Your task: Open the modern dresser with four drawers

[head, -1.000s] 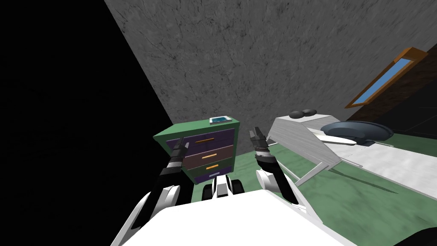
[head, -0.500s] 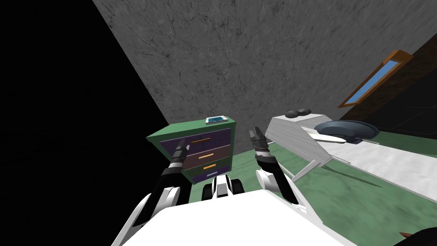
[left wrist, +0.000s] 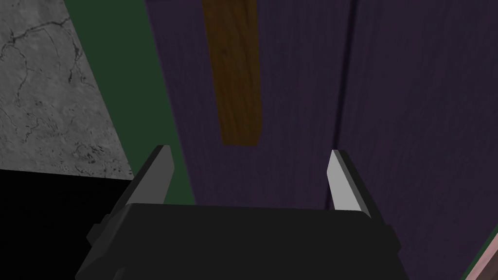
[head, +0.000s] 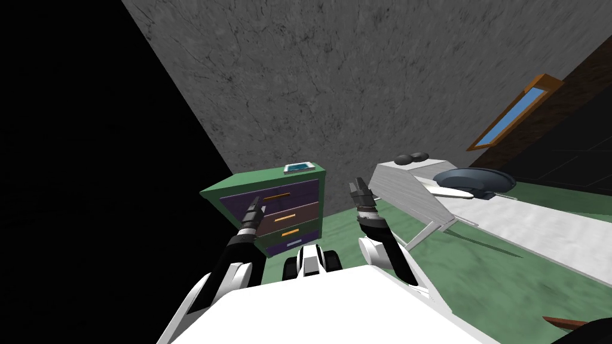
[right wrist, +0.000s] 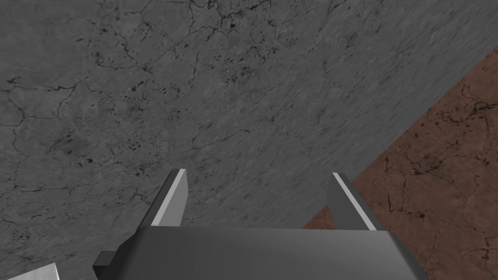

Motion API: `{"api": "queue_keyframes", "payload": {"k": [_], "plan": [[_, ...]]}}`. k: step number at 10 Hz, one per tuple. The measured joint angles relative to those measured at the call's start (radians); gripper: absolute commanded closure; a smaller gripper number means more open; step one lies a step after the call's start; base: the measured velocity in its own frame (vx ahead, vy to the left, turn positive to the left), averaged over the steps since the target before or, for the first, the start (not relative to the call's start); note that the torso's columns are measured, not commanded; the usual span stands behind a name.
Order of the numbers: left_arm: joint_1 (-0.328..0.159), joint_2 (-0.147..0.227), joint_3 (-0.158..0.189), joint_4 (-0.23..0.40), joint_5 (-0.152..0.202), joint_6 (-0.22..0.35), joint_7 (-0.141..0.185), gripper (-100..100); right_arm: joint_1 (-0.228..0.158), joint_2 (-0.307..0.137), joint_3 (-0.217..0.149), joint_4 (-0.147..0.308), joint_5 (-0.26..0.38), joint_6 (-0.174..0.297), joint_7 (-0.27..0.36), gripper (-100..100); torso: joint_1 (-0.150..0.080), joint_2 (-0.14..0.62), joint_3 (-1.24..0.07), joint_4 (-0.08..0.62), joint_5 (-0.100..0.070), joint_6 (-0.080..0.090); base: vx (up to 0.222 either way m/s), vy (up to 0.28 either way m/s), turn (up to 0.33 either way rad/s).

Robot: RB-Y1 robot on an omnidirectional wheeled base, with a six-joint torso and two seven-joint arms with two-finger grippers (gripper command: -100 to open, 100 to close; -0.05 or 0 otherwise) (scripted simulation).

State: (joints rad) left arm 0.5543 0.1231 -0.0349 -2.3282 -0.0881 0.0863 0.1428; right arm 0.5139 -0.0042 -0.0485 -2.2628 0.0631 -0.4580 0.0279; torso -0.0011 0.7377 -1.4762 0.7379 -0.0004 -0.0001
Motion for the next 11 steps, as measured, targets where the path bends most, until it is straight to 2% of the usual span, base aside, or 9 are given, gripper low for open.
{"api": "queue_keyframes", "payload": {"k": [4, 6, 7, 11], "plan": [[0.013, -0.082, -0.008, -0.008, -0.006, 0.053, -0.005, -100, 0.000, 0.000, 0.000, 0.000, 0.000, 0.000, 0.000, 0, 0.003, 0.000, 0.000, 0.000, 0.001, 0.000, -0.012, -0.031, -0.007], [0.016, -0.081, -0.007, -0.025, -0.006, 0.066, -0.004, -100, 0.000, 0.000, 0.000, 0.000, 0.000, 0.000, 0.000, 0, 0.003, -0.004, -0.002, -0.001, 0.001, 0.000, 0.062, 0.021, -0.017], [0.016, -0.081, -0.006, -0.027, -0.006, 0.070, -0.003, 100, 0.000, 0.000, 0.000, 0.000, 0.000, 0.000, 0.000, 0, 0.002, -0.001, -0.001, -0.001, 0.001, 0.000, 0.007, 0.004, 0.002], [0.030, -0.078, -0.013, -0.045, -0.006, 0.071, -0.002, 100, 0.000, 0.000, 0.000, 0.000, 0.000, 0.000, 0.000, 0, 0.000, 0.003, 0.002, 0.001, 0.000, 0.000, -0.163, -0.028, 0.015]]}}
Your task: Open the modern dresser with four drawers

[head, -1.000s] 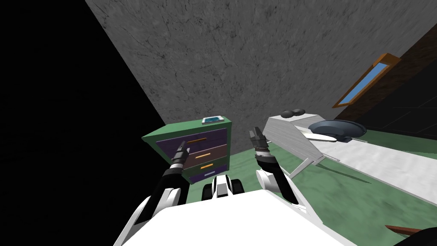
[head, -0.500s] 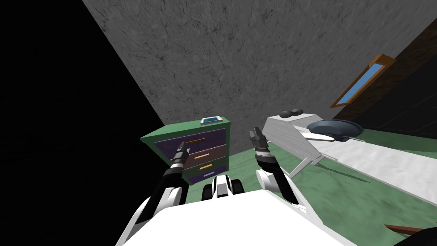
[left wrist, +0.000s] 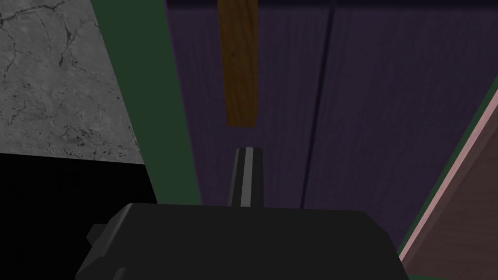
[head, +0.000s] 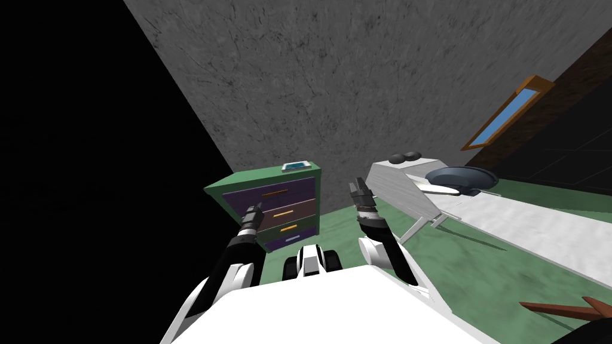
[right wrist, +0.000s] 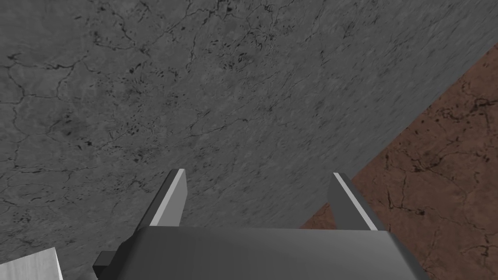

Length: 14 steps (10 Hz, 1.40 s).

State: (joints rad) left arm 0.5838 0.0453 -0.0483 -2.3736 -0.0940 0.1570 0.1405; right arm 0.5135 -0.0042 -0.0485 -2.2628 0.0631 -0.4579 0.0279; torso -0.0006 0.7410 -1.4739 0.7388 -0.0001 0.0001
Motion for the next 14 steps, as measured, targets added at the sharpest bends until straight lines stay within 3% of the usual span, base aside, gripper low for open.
{"api": "queue_keyframes", "payload": {"k": [2, 3, 6, 9, 12, 14], "plan": [[0.013, 0.005, -0.004, -0.013, 0.001, -0.001, 0.002, 100, 0.000, 0.000, 0.000, 0.000, 0.000, 0.000, 0.000, 0, 0.001, -0.004, -0.003, -0.001, 0.000, 0.000, -0.126, -0.019, 0.009], [0.014, 0.005, -0.004, -0.014, 0.001, -0.001, 0.002, -100, 0.000, 0.000, 0.000, 0.000, 0.000, 0.000, 0.000, 0, 0.002, -0.009, -0.005, -0.002, 0.000, 0.000, -0.010, -0.003, -0.003], [0.016, 0.063, -0.004, -0.022, 0.001, 0.004, 0.003, -100, 0.001, 0.000, 0.000, 0.000, 0.000, 0.000, 0.000, 0, 0.001, -0.007, -0.005, -0.002, 0.000, 0.000, 0.070, 0.004, -0.007], [0.019, 0.075, -0.001, -0.040, 0.003, 0.025, 0.007, -100, 0.001, 0.000, 0.000, 0.000, 0.000, 0.000, 0.000, 0, 0.000, -0.006, -0.004, -0.002, 0.000, 0.000, 0.190, 0.010, -0.014], [0.018, 0.017, 0.002, -0.045, 0.004, 0.041, 0.009, -100, 0.001, 0.000, 0.000, 0.000, 0.000, 0.000, 0.000, 0, 0.001, 0.004, 0.002, 0.001, 0.000, 0.000, 0.065, 0.004, -0.002], [0.025, 0.015, 0.002, -0.062, 0.003, 0.051, 0.010, -100, 0.001, 0.000, 0.000, 0.000, 0.000, 0.000, 0.000, 0, 0.000, -0.004, -0.002, -0.001, 0.000, 0.000, 0.085, -0.004, -0.022]]}}
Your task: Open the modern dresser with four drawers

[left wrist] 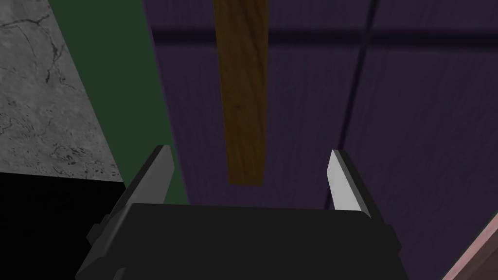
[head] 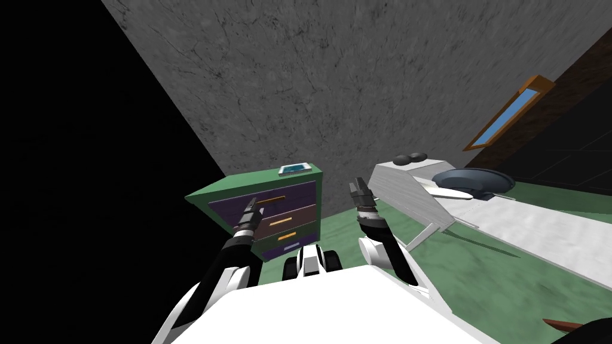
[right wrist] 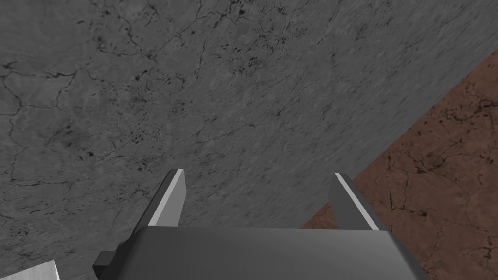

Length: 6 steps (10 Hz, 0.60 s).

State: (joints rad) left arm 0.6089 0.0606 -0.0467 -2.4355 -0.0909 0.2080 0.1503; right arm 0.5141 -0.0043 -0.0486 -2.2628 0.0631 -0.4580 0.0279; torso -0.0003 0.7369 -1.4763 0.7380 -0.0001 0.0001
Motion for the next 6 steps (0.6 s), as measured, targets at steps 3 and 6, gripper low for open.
{"api": "queue_keyframes", "payload": {"k": [3, 6], "plan": [[0.005, 0.001, -0.002, -0.015, -0.001, -0.001, 0.002, 100, 0.000, 0.000, 0.000, 0.000, 0.000, 0.000, 0.000, 0, -0.001, 0.007, 0.005, -0.001, 0.001, 0.001, -0.098, -0.022, 0.017], [0.032, 0.009, -0.010, -0.032, 0.000, 0.000, 0.007, 100, -0.001, 0.000, 0.000, 0.000, 0.000, 0.000, 0.000, 0, 0.001, 0.004, 0.002, 0.001, 0.000, -0.001, -0.158, -0.019, 0.001]]}}
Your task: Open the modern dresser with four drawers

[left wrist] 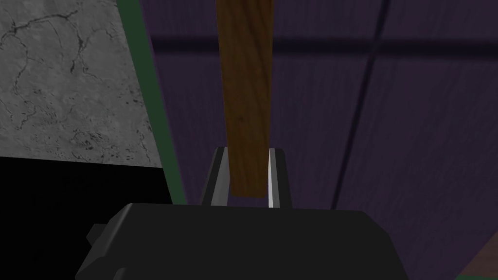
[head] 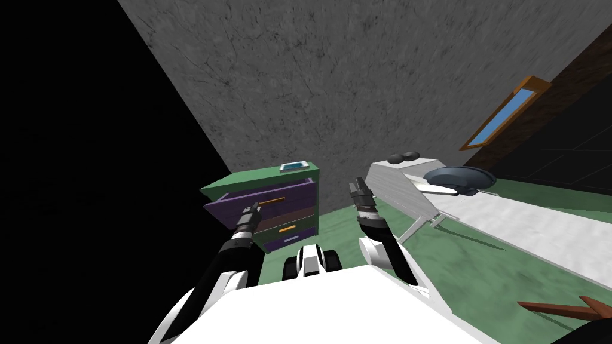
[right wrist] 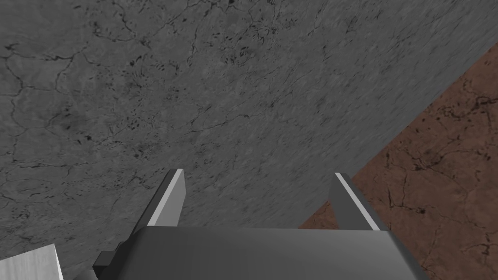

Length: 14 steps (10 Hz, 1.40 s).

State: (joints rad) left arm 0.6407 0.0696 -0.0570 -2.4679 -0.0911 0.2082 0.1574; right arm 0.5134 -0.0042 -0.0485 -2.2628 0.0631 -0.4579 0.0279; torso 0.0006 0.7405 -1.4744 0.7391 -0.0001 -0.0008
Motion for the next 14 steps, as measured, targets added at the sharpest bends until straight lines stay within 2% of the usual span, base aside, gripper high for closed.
{"api": "queue_keyframes", "payload": {"k": [4, 5, 9, 14], "plan": [[0.018, 0.007, -0.007, -0.011, 0.000, -0.007, 0.004, 100, 0.000, 0.000, 0.000, 0.000, 0.000, 0.000, 0.000, 0, -0.001, 0.001, 0.001, -0.001, 0.000, 0.000, -0.165, -0.033, 0.021], [0.027, 0.008, -0.010, -0.016, -0.001, -0.009, 0.005, -100, 0.000, 0.000, 0.000, 0.000, 0.000, 0.000, 0.000, 0, -0.002, 0.000, 0.000, -0.001, 0.000, 0.001, -0.091, -0.024, 0.008], [-0.035, 0.022, 0.014, -0.059, 0.010, 0.088, 0.011, -100, 0.001, 0.000, 0.000, 0.000, 0.000, 0.000, 0.000, 0, 0.001, -0.008, -0.005, -0.003, 0.001, 0.001, -0.002, 0.006, -0.007], [-0.124, 0.036, 0.039, -0.118, 0.019, 0.248, 0.016, -100, 0.000, 0.000, 0.000, 0.000, 0.000, 0.000, 0.000, 0, -0.002, 0.001, 0.000, 0.003, -0.003, 0.000, -0.021, -0.003, -0.008]]}}
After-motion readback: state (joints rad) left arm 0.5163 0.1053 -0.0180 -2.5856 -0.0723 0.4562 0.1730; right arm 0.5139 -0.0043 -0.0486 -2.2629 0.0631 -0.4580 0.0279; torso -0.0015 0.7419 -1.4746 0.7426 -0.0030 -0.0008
